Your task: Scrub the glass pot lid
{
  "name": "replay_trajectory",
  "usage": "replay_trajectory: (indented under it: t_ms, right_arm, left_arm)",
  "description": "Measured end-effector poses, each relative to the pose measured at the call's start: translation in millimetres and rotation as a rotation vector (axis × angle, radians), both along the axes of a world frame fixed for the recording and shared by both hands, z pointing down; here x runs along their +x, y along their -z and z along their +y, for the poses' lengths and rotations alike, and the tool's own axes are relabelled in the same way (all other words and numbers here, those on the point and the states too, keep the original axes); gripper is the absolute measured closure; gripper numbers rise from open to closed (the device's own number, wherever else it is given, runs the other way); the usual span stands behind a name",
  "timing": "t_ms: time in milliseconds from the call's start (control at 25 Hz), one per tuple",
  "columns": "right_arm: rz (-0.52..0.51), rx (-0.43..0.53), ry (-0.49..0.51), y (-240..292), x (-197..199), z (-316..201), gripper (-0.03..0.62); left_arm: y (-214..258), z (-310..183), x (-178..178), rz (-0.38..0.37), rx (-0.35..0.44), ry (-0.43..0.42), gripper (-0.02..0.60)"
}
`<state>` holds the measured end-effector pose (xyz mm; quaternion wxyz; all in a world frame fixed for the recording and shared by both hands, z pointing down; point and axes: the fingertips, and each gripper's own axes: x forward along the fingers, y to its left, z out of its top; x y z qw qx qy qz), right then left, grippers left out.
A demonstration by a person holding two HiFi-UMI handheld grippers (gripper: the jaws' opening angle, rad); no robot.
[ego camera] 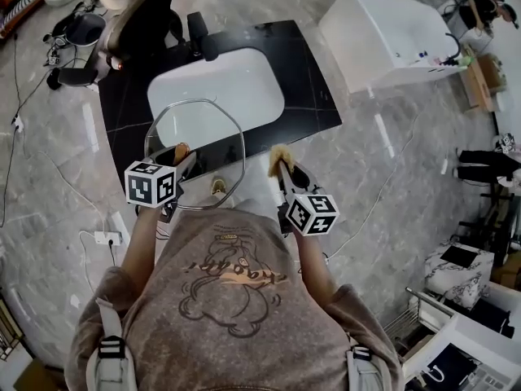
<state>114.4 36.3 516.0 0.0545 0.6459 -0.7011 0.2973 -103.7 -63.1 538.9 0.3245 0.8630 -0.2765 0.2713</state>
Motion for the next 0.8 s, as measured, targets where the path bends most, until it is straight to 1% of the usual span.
replay_trajectory:
  t_ms: [240,360,480,600,800]
  right_arm:
    - [0.006,0.005,0.037,2,18,-38,0.545]
    - [0.001,0.004,0.082,2,23,-59,0.545]
    - [0.001,0.001,0.138,0,29,-83,0.545]
    - [0.010,0.001,0.186,2,33,-98,0.545]
    - [0.009,0.014,0.244,2,33,-116,0.545]
  left_arm:
    - [-4,-13,0,-0.011,-0.021,0.071,0.400]
    - [-10,-18,-1,-0.025,-0.034,0.117,0.402]
    - [-13,-29,1,-0.038,-0.030,0.155,0.402]
    - [-17,-33,5,-0.040,-0.035,0.165,0.402]
    - [-20,-43,16,-0.053,-0.029,0.137,0.400]
